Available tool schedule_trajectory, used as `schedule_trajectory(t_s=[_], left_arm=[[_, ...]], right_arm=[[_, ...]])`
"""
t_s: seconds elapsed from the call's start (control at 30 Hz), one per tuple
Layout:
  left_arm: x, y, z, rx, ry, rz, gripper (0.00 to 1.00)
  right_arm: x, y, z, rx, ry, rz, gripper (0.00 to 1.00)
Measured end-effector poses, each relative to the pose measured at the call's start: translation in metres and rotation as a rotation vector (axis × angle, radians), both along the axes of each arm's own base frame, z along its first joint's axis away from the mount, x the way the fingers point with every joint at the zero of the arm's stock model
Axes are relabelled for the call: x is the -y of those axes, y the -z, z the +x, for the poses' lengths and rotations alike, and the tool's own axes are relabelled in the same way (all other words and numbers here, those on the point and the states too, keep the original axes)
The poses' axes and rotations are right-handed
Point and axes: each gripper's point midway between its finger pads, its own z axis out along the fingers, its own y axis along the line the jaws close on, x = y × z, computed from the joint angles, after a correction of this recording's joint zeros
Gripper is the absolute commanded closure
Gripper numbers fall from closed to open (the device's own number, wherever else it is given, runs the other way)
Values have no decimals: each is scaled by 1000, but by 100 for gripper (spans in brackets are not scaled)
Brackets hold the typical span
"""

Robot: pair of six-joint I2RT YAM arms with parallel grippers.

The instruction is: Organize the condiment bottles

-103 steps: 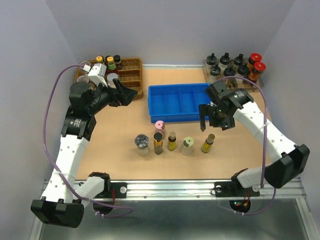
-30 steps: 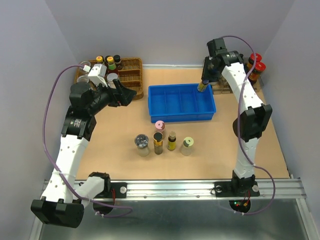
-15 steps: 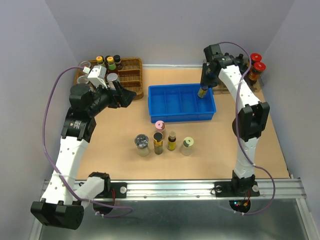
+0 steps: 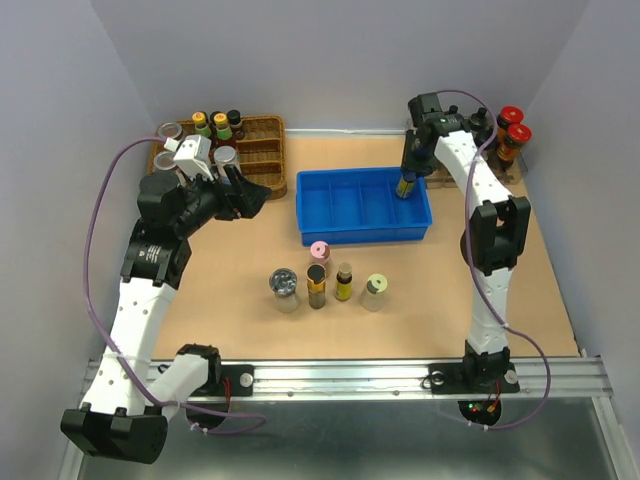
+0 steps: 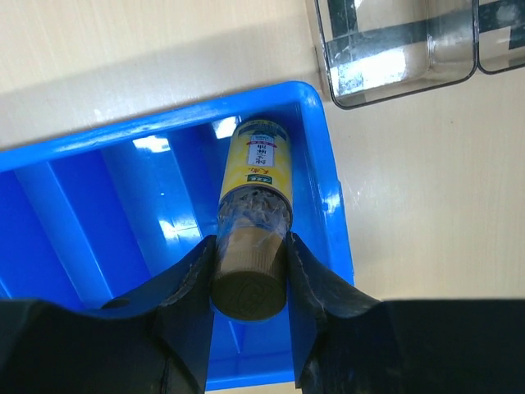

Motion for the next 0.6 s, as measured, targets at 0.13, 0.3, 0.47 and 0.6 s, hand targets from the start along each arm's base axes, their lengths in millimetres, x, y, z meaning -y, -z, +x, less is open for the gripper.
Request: schedule_trajectory(t_s=[0.13,0.3,0.47,0.6], left_arm=[[0,0,0,-1,-2,-3,1],[-1,-1,-1,0,-6,-5,1],[-1,-1,-1,-4,-10,-9,1],[-1,-1,-1,-4,-11,-10,1]], right_arm=[[0,0,6,10,-9,-4,40],[0,12,9,-11,-14,-7,23],[2,19,10,-26,-16,-12,20],[1,12,13,-7,-17,-9,16]])
